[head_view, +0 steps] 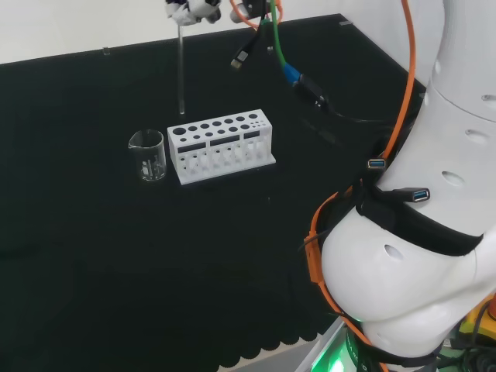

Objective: Put the glass rod back on the white test tube rack.

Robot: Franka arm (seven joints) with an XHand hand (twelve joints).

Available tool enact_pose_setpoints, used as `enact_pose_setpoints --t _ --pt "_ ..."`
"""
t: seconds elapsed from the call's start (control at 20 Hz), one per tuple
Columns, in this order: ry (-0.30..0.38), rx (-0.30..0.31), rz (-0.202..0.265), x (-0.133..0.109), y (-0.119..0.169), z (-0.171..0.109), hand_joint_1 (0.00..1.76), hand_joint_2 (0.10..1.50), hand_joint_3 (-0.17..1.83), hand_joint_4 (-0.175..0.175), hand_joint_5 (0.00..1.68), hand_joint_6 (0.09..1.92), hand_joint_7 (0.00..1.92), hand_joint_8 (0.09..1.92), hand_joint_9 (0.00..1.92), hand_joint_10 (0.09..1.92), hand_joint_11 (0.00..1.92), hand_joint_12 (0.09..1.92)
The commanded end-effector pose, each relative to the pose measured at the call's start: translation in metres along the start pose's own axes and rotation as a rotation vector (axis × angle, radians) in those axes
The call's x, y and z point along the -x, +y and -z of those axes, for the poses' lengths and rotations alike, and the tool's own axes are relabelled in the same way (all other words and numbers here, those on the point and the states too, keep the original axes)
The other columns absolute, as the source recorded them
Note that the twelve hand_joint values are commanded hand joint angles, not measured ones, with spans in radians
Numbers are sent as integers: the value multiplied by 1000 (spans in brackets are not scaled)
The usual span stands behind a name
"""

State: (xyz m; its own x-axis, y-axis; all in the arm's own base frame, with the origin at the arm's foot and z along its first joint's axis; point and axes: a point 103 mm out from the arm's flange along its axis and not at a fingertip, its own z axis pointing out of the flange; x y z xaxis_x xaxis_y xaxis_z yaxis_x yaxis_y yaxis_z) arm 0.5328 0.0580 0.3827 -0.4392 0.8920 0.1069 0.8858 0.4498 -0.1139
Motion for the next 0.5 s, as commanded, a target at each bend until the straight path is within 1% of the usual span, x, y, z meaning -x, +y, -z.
enact_pose_setpoints --t 0.05,0.5 --pt "-8 -7 -43 26 -17 4 1292 1132 -175 -175 1094 831 1144 840 1693 501 1555 650" --pt "0 14 -93 61 -36 14 1292 1132 -175 -175 1095 830 1144 839 1693 500 1555 650"
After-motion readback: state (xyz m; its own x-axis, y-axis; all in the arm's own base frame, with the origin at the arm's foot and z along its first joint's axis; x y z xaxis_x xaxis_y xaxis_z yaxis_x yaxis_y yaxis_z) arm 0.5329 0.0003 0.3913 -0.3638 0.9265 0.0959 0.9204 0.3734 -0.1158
